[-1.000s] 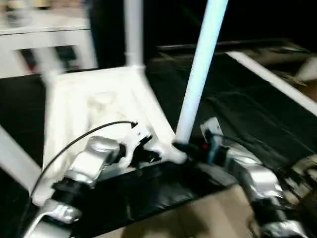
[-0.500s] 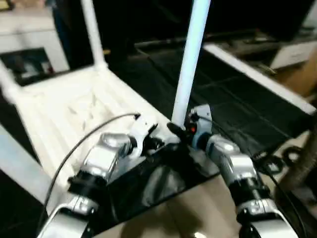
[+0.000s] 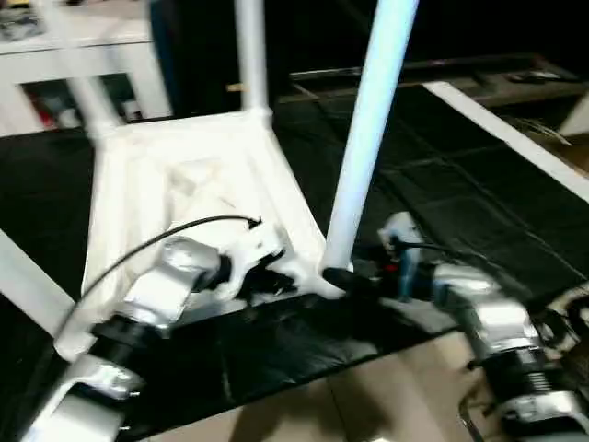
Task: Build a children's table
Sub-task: Rotate leg to tighten
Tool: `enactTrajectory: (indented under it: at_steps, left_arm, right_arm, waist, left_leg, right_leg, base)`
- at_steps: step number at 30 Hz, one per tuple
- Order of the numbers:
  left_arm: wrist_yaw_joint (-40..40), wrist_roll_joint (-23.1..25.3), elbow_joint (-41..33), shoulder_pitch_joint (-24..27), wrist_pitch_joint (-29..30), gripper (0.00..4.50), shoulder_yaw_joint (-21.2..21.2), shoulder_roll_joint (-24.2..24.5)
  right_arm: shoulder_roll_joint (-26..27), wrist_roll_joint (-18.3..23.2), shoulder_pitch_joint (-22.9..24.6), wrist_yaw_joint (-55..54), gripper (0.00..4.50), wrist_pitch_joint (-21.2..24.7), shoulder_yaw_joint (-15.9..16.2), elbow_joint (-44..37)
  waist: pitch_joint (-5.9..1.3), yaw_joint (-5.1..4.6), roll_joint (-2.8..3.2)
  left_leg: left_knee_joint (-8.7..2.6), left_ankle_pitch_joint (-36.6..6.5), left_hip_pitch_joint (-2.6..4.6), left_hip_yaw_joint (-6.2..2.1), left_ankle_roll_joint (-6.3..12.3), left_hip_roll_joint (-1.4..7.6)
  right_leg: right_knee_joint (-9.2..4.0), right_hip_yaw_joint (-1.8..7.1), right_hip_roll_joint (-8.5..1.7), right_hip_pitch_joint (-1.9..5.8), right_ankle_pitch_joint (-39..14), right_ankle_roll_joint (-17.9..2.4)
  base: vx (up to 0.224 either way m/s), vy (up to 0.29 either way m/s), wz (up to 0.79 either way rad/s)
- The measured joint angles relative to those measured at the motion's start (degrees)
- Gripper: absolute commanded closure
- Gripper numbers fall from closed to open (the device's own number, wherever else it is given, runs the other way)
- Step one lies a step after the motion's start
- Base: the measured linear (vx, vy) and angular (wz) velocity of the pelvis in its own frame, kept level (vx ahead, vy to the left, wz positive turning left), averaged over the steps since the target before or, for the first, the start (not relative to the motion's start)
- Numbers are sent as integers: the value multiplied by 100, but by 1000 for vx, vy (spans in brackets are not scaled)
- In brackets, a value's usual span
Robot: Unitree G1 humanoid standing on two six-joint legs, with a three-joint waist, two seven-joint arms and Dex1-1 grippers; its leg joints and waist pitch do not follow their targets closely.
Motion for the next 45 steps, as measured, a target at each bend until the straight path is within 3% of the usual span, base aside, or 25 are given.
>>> enactTrajectory:
  at_steps: [4, 10, 17, 21, 31, 42, 45]
  left_arm:
    - [-509, -23, 136, -62, -282, 450, -96, 213]
    - [-1012, -22, 149, -164, -474, 450, -321, 364]
    - [-1224, -12, 139, -187, -589, 450, -440, 334]
    - [-1255, -8, 148, -223, -640, 450, -521, 286]
    - [-1265, 31, 212, -252, -738, 450, -534, 248]
    - [-1267, 28, 380, -321, -723, 450, -504, 196]
    - [-984, 47, 605, -442, -541, 450, -381, 81]
  right_arm:
    - [-363, 19, -7, 708, 6, -235, 107, -17]
    - [-463, 149, -55, 1459, 20, -244, 280, -18]
    - [-392, 134, -219, 1830, 91, -421, 527, 129]
    - [-333, 73, -326, 2018, 109, -487, 714, 273]
    - [-296, 5, -468, 2283, 206, -518, 921, 517]
    - [-257, -46, -535, 2252, 238, -549, 915, 586]
    - [-140, -57, -539, 1877, 240, -653, 743, 740]
  waist:
    - [5, 86, -12]
    - [4, 147, -23]
    - [1, 179, -54]
    - [0, 195, -58]
    - [-6, 242, -96]
    - [-7, 241, -99]
    - [-8, 223, -96]
  left_leg:
    - [0, -8, 3, 27, 18, 16]
    - [1, -9, 3, 41, 20, 26]
    - [2, -1, 5, 77, 20, 40]
    - [3, 1, 5, 84, 23, 40]
    - [3, 5, 6, 85, 19, 41]
    - [3, 18, 9, 85, 9, 41]
    - [3, 25, 10, 88, -15, 39]
  right_leg:
    - [-11, 59, 28, -1, -3, 4]
    - [-8, 62, 30, -2, -6, 9]
    - [0, 79, 29, -2, -7, 11]
    - [1, 88, 29, -2, -8, 11]
    - [6, 87, 29, -2, -8, 12]
    - [23, 90, 29, -1, -8, 12]
    - [33, 95, 30, 1, -6, 11]
  base:
    - [0, 0, 0]
    - [0, 0, 0]
    - [0, 0, 0]
    - [0, 0, 0]
    - [0, 0, 0]
    - [0, 0, 0]
    - [0, 0, 0]
